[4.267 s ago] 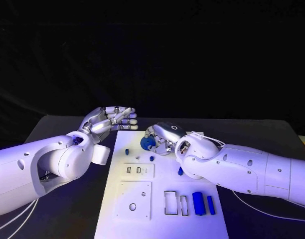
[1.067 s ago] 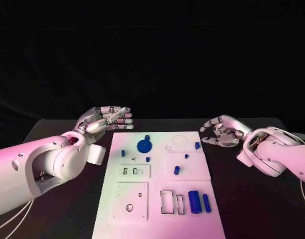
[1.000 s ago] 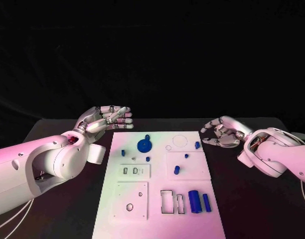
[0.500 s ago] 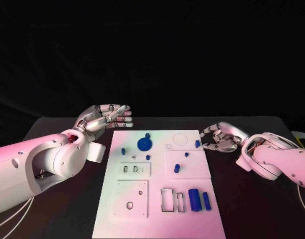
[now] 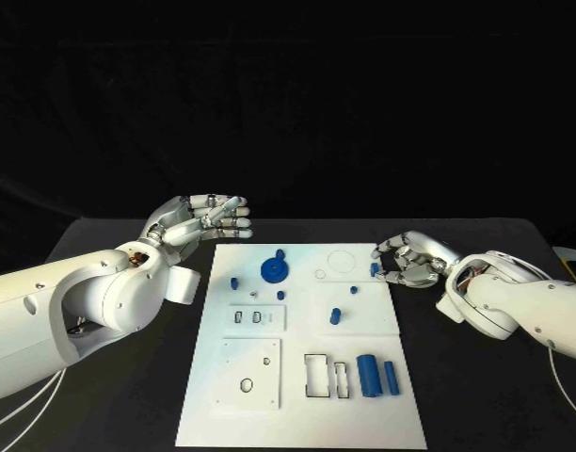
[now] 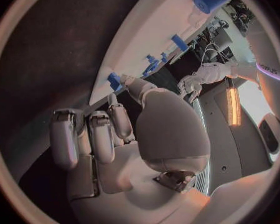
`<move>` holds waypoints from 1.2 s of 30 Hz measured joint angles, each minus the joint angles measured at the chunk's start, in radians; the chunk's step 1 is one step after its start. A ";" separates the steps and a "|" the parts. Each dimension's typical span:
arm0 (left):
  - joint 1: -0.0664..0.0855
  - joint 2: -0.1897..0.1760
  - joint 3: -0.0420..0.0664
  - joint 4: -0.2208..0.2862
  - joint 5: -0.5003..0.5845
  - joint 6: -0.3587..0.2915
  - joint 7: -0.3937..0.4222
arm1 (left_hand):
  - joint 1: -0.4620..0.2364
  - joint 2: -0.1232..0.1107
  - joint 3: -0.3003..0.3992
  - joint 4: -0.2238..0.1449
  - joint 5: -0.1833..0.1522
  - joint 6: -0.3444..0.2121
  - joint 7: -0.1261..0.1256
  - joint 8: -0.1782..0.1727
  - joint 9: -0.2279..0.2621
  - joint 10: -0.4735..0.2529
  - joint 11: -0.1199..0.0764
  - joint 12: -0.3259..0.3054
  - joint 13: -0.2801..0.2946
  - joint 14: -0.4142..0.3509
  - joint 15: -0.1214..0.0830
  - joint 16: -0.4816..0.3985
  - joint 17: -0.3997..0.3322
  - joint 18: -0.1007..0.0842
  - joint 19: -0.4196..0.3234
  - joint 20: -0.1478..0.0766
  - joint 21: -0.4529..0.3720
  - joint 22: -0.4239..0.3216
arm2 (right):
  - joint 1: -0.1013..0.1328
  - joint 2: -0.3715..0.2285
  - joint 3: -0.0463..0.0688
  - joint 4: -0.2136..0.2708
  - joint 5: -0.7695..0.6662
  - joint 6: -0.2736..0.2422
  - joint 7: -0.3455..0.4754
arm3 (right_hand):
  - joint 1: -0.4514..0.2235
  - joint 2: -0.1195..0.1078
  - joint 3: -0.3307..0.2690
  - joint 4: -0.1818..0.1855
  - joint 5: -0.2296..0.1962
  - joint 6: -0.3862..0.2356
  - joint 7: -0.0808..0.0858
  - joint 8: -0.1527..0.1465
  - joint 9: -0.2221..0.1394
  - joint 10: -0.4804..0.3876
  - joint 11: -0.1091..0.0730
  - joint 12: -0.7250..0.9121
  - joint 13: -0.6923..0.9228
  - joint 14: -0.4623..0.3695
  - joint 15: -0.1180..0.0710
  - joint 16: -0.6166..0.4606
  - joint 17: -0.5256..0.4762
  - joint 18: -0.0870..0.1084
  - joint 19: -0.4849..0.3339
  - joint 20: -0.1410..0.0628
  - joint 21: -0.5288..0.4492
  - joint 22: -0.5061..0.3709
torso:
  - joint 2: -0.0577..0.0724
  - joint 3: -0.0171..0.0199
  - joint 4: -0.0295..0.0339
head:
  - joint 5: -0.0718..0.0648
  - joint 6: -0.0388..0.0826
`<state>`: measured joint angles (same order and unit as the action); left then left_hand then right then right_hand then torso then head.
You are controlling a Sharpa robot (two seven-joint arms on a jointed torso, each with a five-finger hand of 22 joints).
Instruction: Assemble the parts on the task board
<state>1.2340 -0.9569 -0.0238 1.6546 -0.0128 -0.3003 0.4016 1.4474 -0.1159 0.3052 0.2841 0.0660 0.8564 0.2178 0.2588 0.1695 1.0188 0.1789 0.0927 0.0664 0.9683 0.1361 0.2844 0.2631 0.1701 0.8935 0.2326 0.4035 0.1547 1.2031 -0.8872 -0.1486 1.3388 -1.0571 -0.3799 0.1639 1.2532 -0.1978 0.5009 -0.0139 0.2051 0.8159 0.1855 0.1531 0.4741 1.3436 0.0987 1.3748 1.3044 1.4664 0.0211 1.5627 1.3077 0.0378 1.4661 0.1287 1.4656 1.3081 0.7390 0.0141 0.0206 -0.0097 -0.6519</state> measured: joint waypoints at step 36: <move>0.000 -0.015 0.000 0.006 0.000 0.000 -0.002 | 0.000 0.000 0.000 0.000 0.000 0.000 0.000 0.000 0.000 0.000 0.000 0.000 0.001 -0.004 0.004 0.000 0.001 0.000 -0.004 0.004 0.000 -0.001 | -0.011 0.029 -0.001 -0.026 -0.001 0.005 -0.010 | 0.005 0.019 0.014 -0.009 -0.004 0.092 -0.025 0.044 0.022 0.014 -0.012 0.008 0.003 0.000 0.000 0.000 0.000 0.000 0.000 0.000 0.000 0.000 | -0.001 0.0005 -0.0004 | 0.002 -0.017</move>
<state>1.2341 -0.9719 -0.0238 1.6610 -0.0128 -0.3003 0.4001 1.4474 -0.1159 0.3052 0.2841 0.0660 0.8563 0.2178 0.2588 0.1695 1.0188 0.1789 0.0927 0.0671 0.9646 0.1398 0.2845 0.2645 0.1701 0.8898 0.2361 0.4035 0.1539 1.1922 -0.8582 -0.1492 1.3133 -1.0579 -0.3751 0.1540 1.2579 -0.1786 0.5154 -0.0225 0.2009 0.9075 0.1609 0.1969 0.4958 1.3572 0.0870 1.3828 1.3073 1.4664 0.0212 1.5627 1.3075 0.0378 1.4661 0.1288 1.4656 1.3077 0.7379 0.0146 0.0202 -0.0079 -0.6690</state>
